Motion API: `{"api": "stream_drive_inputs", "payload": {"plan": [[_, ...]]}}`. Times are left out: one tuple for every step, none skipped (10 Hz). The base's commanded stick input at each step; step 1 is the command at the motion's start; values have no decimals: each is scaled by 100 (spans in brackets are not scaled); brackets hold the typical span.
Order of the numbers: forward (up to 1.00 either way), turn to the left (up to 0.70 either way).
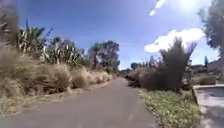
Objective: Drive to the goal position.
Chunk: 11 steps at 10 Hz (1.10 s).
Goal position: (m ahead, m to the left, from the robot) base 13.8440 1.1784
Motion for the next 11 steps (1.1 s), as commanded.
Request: {"api": "stream_drive_inputs", "payload": {"plan": [[100,0],[100,0],[100,0],[100,0],[100,0],[100,0],[100,-6],[100,-18],[100,-30],[100,-37],[100,-23]]}}
